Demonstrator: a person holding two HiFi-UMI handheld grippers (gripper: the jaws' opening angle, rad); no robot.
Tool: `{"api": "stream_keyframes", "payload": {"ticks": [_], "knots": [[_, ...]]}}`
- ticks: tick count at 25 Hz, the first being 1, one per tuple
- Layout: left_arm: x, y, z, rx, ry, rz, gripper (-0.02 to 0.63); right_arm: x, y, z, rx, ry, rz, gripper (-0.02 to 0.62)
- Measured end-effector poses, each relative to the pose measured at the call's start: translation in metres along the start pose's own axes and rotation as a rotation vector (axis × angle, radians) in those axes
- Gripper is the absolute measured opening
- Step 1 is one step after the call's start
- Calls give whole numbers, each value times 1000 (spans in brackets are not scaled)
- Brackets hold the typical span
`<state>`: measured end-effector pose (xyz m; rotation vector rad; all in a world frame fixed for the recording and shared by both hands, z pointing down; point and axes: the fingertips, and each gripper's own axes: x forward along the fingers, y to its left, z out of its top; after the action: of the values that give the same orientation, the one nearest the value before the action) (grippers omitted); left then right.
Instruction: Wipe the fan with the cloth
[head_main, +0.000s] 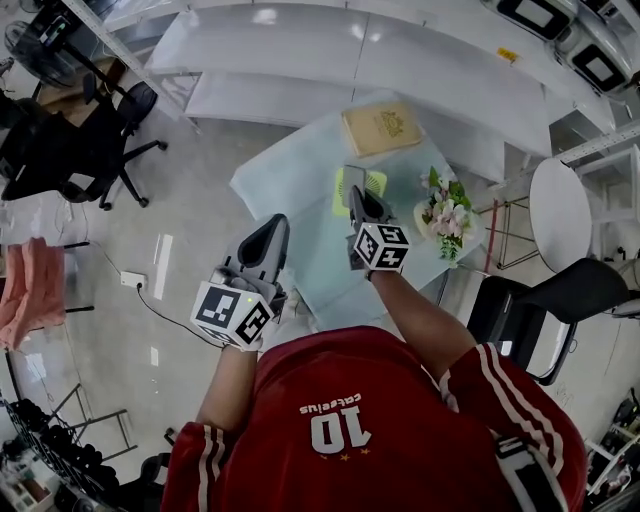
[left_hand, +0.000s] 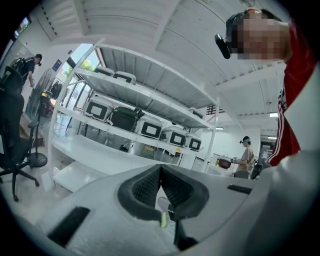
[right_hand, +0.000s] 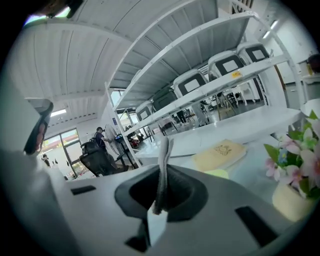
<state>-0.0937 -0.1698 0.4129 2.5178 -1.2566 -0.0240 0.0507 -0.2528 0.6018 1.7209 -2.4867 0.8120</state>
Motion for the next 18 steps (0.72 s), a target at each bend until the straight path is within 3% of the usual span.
{"api": "stream_keyframes", "payload": {"ticks": [18], "knots": [[-27,16,-18,-9,51,90,3,41,-27,-34,30,76,-66,20]]}}
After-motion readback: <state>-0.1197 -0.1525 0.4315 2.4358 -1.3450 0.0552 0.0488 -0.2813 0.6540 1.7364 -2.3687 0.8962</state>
